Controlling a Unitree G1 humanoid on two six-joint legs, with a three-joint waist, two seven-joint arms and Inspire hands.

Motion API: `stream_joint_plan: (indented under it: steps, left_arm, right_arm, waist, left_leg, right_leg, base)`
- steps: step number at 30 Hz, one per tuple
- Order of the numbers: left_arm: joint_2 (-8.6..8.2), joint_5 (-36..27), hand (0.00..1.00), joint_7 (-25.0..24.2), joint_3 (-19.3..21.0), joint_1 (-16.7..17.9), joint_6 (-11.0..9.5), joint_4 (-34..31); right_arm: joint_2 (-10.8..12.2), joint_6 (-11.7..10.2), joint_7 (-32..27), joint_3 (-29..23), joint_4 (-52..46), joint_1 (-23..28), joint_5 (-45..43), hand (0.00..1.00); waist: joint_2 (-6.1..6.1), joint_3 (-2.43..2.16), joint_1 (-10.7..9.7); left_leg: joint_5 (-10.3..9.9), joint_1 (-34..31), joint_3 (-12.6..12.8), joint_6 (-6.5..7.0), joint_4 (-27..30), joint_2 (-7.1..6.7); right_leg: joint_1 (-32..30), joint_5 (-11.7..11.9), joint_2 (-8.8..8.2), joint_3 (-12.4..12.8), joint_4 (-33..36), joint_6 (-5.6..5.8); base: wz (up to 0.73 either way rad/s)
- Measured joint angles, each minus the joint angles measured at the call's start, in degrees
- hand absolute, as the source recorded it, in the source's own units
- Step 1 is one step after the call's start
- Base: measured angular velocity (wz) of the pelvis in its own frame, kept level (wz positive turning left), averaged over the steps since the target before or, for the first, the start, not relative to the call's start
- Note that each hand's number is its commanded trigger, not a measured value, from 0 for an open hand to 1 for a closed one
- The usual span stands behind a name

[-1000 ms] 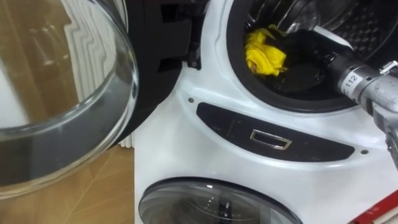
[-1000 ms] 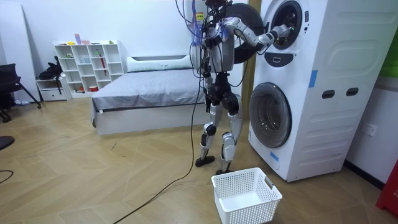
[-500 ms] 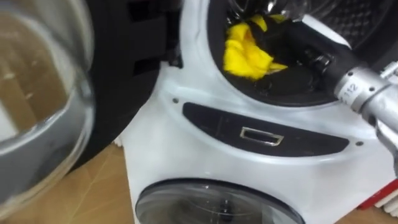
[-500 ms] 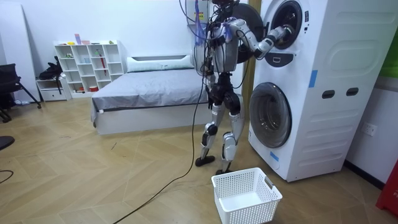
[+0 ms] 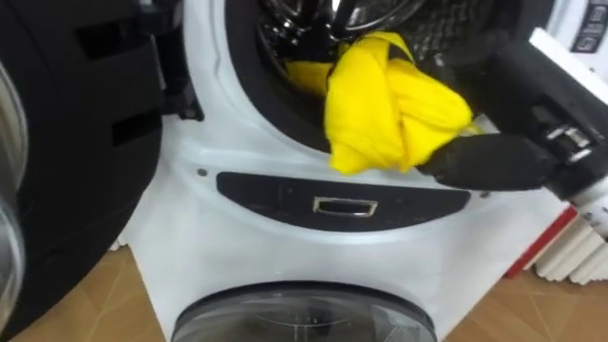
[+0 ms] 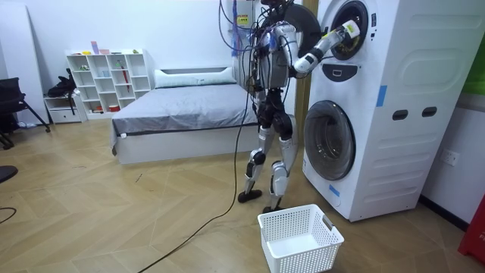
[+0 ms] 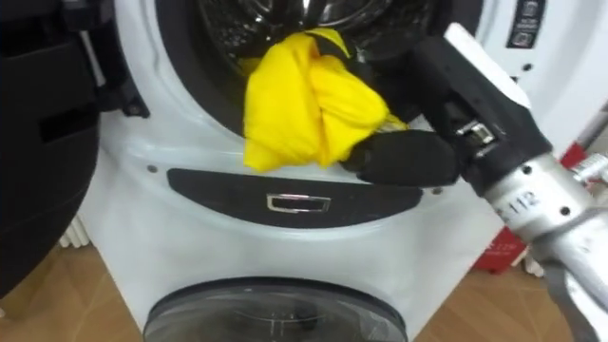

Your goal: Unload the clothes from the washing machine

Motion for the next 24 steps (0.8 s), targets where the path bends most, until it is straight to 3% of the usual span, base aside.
stream_joint_plan:
  steps: [2,8,15,19,24]
  left_arm:
    - [0.00,0.04,0.00,0.00,0.00,1.22,-0.36,-0.57]
    - [0.02,1.28,0.00,0.31,0.07,2.74,-0.69,-2.97]
    - [0.02,1.30,0.00,0.30,0.13,3.60,-0.70,-3.87]
    - [-0.32,3.18,0.00,0.43,0.96,3.52,-0.75,-4.60]
    - [-0.46,7.46,0.00,0.15,3.00,3.97,-0.73,-4.69]
  right_arm:
    - [0.00,-0.07,-0.04,-2.24,0.02,0.80,0.04,1.00]
    - [0.05,-1.70,-0.77,-6.44,0.05,4.42,2.45,1.00]
    - [0.10,-2.63,-1.87,-7.01,0.06,7.36,9.22,1.00]
    - [0.08,-2.90,-2.58,-9.16,-0.06,7.38,11.36,1.00]
    - [0.07,-4.64,-3.38,-15.92,-0.07,8.40,12.24,1.00]
  waist:
    - [-0.01,0.04,-1.22]
    - [0.34,0.08,-2.00]
    - [0.58,-0.06,-2.69]
    - [0.68,-0.17,-3.06]
    - [0.57,-0.23,-6.33]
  left_leg:
    - [-0.14,-0.22,0.51,-0.20,0.00,-0.05]
    - [-0.71,-0.98,1.25,-0.71,-0.14,0.45]
    - [-1.06,-0.31,3.07,-1.17,0.29,1.09]
    - [-1.14,-0.12,6.32,-1.31,0.30,1.10]
    - [-1.13,0.98,11.21,-1.32,0.63,1.16]
  right_leg:
    - [-0.35,-0.19,0.00,0.27,-0.02,-0.29]
    - [-1.80,-0.24,0.61,1.72,0.50,-1.03]
    - [-1.97,0.07,1.30,2.55,1.11,-1.60]
    - [-3.76,0.20,1.89,5.41,2.24,-1.81]
    - [-4.24,0.42,2.52,7.99,2.14,-1.89]
  base:
    - [-0.05]
    - [-0.04]
    - [-0.14]
    - [-0.36]
    - [-0.37]
